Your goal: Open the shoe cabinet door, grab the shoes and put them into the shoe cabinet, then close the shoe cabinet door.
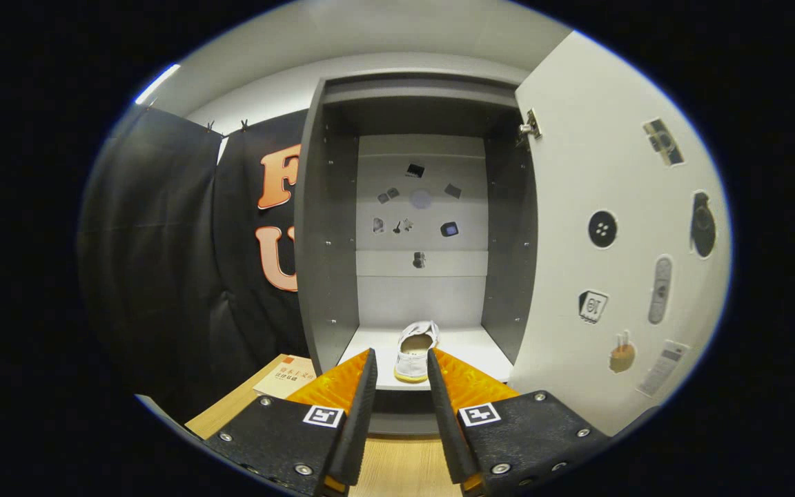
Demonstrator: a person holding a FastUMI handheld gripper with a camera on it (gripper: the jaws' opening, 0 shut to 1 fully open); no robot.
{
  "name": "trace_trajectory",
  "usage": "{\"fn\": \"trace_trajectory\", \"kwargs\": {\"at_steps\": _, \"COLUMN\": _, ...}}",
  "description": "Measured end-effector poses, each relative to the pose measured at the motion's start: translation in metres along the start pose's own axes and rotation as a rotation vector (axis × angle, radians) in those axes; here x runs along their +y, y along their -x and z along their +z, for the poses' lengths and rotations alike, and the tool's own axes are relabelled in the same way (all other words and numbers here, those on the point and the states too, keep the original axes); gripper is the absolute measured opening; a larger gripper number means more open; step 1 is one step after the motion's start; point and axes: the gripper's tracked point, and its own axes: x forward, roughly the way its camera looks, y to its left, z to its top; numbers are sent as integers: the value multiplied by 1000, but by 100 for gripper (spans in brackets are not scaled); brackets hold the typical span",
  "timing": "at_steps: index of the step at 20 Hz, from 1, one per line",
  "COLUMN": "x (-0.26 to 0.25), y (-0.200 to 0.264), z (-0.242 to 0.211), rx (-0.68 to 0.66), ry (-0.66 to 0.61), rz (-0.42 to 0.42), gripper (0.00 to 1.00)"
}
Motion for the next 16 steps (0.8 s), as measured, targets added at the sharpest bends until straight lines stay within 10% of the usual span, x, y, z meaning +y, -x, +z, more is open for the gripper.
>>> {"fn": "trace_trajectory", "kwargs": {"at_steps": 16, "x": -120, "y": 188, "z": -1, "rx": -24, "ry": -114, "rz": -251, "gripper": 60}}
